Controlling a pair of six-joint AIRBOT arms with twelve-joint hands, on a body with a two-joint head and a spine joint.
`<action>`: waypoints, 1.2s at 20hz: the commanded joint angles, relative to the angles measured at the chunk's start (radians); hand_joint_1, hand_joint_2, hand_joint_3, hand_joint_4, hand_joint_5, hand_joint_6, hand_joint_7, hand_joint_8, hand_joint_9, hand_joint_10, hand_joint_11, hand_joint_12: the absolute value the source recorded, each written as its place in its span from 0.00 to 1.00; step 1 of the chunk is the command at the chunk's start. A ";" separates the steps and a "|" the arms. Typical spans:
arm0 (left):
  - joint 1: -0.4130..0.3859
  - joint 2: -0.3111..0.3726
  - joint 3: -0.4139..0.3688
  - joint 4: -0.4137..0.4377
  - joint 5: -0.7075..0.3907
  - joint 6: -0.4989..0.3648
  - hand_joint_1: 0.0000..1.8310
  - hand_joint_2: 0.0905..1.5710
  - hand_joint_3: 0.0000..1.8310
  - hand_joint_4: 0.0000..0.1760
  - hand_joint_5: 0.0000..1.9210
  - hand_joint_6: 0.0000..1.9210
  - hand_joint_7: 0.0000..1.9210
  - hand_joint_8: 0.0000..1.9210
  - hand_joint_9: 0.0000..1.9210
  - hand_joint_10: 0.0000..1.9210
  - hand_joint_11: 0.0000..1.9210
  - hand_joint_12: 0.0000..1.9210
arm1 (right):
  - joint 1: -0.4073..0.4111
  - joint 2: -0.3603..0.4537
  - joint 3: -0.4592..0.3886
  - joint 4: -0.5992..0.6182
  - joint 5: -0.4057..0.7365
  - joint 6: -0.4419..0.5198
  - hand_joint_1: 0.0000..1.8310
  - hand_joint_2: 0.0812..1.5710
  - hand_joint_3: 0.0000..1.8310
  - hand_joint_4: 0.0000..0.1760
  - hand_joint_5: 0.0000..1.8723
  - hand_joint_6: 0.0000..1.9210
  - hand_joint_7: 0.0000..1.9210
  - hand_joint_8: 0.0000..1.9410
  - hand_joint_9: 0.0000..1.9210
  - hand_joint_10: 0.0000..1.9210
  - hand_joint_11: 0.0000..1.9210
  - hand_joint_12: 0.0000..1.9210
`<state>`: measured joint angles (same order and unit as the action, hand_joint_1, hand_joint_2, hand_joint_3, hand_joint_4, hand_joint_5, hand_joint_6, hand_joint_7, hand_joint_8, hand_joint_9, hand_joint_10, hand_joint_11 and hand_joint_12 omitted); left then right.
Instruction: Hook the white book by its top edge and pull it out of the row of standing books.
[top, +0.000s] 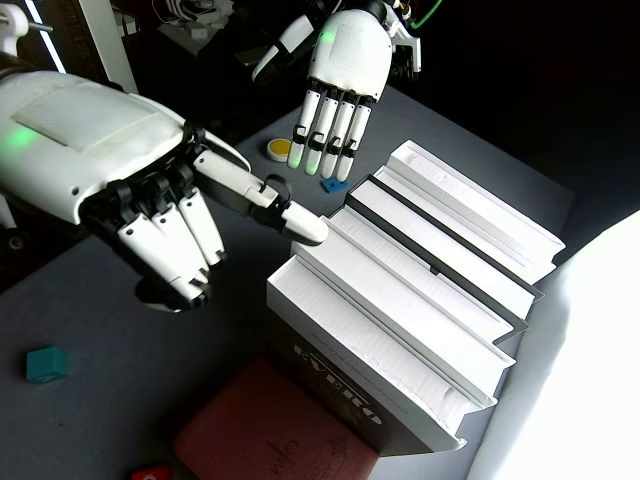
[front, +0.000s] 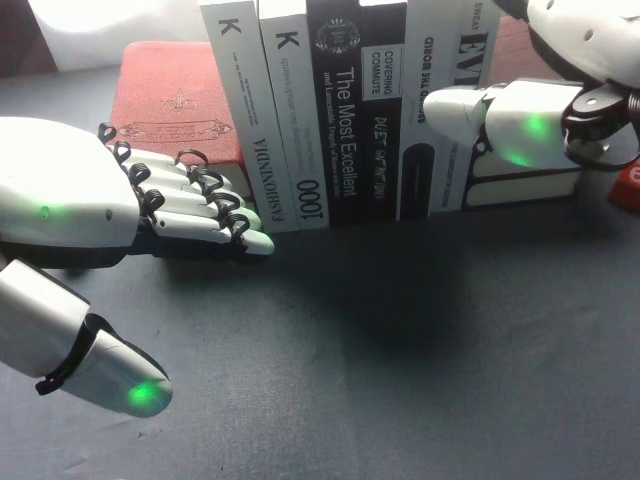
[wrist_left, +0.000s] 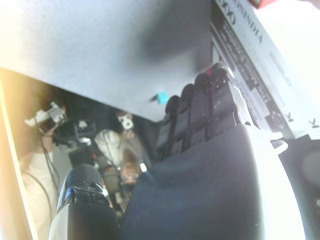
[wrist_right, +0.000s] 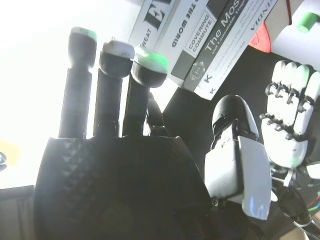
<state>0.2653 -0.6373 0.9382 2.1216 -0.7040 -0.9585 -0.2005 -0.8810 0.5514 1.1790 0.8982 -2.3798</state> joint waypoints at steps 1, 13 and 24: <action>-0.014 0.004 0.002 -0.047 0.009 -0.002 0.00 0.64 0.00 0.00 0.00 0.00 0.00 0.00 0.00 0.00 0.00 0.00 | 0.013 0.005 0.000 -0.087 0.067 0.005 0.00 0.72 0.00 0.00 0.04 0.01 0.59 1.00 0.55 1.00 0.36 1.00; -0.017 0.004 0.006 -0.034 0.007 -0.011 0.00 0.65 0.00 0.00 0.00 0.00 0.00 0.00 0.00 0.00 0.00 0.00 | 0.039 0.006 -0.003 -0.082 0.056 0.011 0.00 0.73 0.00 0.00 0.11 0.01 0.56 1.00 0.54 1.00 0.37 1.00; -0.037 0.004 -0.007 -0.034 0.020 -0.024 0.00 0.65 0.00 0.00 0.00 0.00 0.00 0.00 0.00 0.00 0.00 0.00 | 0.051 0.005 -0.011 0.023 0.038 0.018 0.00 0.73 0.00 0.00 0.15 0.00 0.58 1.00 0.55 1.00 0.38 1.00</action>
<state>0.2417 -0.6373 0.9329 2.1353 -0.7151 -0.9787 -0.1619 -0.8810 0.5438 1.2747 0.8997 -2.3684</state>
